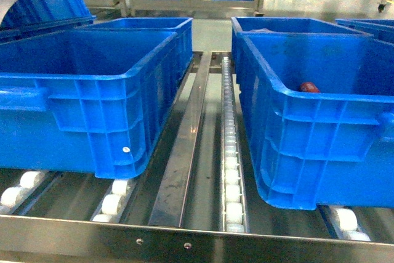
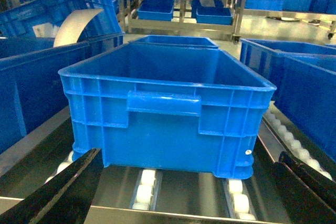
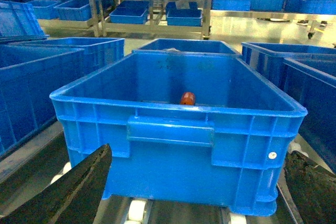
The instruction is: Sort blue parts and orange caps into right shelf containers
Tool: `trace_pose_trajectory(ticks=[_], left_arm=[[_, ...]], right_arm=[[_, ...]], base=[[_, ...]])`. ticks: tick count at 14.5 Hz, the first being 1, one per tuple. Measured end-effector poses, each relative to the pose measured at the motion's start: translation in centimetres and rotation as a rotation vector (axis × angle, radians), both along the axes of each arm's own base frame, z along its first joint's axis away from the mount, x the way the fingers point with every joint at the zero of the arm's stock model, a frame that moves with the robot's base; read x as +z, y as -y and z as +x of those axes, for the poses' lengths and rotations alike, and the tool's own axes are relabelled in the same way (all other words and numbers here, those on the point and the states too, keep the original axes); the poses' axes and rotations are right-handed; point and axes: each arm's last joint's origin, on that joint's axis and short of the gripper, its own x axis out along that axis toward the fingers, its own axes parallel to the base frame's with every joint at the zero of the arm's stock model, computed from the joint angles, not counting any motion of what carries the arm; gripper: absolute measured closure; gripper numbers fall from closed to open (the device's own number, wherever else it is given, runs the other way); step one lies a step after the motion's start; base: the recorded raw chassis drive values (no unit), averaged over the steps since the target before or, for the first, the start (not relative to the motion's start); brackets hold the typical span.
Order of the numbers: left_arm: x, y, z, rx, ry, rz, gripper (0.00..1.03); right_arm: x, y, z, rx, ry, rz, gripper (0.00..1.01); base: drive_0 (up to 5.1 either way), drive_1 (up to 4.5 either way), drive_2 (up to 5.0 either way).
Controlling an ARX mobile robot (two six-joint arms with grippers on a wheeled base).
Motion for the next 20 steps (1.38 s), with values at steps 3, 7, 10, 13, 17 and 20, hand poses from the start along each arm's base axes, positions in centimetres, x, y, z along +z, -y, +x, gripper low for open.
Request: trace_pose_trajectory(ticks=[3,7,10,13,17,20], left_arm=[[0.00,0.00,0.00,0.000,0.000,0.000,0.05],[0.00,0.00,0.00,0.000,0.000,0.000,0.05],[0.00,0.00,0.00,0.000,0.000,0.000,0.05],[0.00,0.00,0.00,0.000,0.000,0.000,0.05],[0.00,0.00,0.00,0.000,0.000,0.000,0.05],[0.00,0.00,0.00,0.000,0.000,0.000,0.05]], right_arm=[[0.00,0.00,0.00,0.000,0.000,0.000,0.03],[0.00,0.00,0.00,0.000,0.000,0.000,0.03],[0.00,0.00,0.00,0.000,0.000,0.000,0.03],[0.00,0.00,0.00,0.000,0.000,0.000,0.03],[0.00,0.00,0.00,0.000,0.000,0.000,0.03],[-0.01,0.00,0.00,0.000,-0.001,0.000,0.03]], base=[[0.0,0.00,0.0],[0.0,0.00,0.0],[0.0,0.00,0.0],[0.0,0.00,0.0],[0.0,0.00,0.0],[0.0,0.00,0.0]])
